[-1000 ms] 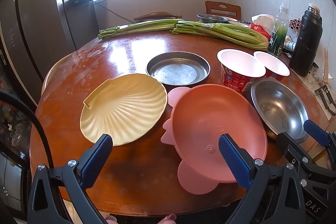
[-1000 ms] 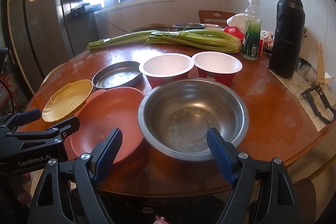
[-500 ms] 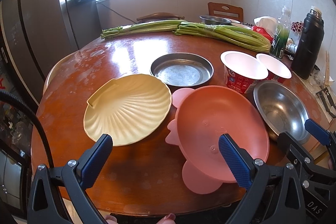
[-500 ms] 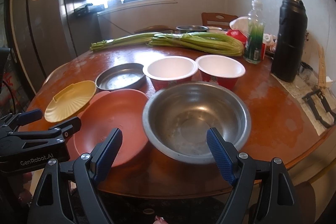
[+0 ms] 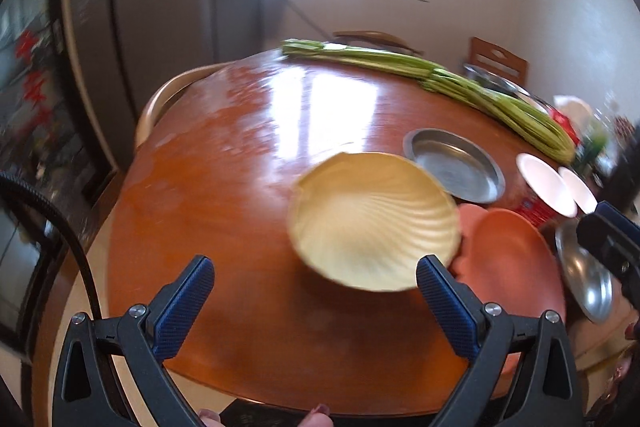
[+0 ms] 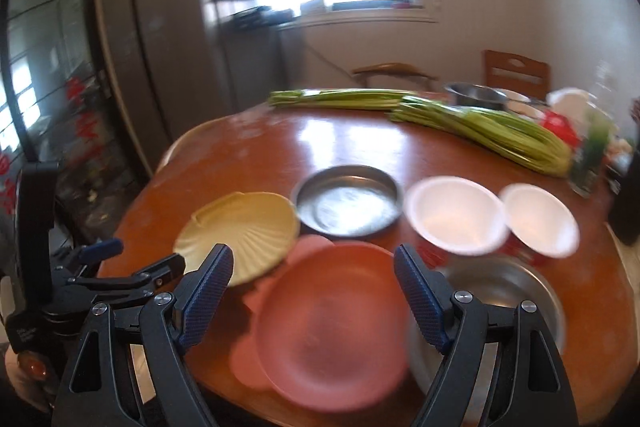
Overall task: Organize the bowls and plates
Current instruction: 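Grasp the yellow shell plate rim with the left tool and lift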
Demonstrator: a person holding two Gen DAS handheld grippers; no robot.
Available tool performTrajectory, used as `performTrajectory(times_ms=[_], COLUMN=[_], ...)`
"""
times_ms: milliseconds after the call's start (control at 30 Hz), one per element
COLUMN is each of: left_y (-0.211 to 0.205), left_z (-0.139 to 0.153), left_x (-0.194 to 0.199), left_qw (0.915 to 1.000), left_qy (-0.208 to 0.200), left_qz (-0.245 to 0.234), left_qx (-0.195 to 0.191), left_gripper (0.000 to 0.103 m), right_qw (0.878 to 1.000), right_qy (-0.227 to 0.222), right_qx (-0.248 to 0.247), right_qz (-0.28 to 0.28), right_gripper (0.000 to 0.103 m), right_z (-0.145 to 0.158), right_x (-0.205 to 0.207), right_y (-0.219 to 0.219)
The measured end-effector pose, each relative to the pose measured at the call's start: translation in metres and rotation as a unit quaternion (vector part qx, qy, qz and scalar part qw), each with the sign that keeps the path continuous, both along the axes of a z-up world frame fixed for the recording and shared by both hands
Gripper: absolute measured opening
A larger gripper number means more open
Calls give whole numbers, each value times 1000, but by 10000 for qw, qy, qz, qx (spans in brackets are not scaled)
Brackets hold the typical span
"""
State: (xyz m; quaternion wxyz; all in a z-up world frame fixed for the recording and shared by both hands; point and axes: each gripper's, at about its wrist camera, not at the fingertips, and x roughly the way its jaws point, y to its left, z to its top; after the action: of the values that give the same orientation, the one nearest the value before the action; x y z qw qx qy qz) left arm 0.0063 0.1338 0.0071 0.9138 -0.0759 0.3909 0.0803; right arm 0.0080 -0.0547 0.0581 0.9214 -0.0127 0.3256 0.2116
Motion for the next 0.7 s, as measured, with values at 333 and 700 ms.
performTrajectory(times_ms=[333, 700], left_y=[34, 29], left_z=[-25, -38], left_x=[23, 47], left_qw=[9981, 9964], left_qy=[369, 591], left_qz=[-69, -284], left_qx=[-493, -544], left_gripper=[102, 101], right_qw=[9930, 9880], right_qy=[913, 1202], right_qx=[-341, -567], right_qz=[670, 789], right_gripper=[83, 58], right_z=[-30, -55], right_x=[59, 88], right_y=[59, 71])
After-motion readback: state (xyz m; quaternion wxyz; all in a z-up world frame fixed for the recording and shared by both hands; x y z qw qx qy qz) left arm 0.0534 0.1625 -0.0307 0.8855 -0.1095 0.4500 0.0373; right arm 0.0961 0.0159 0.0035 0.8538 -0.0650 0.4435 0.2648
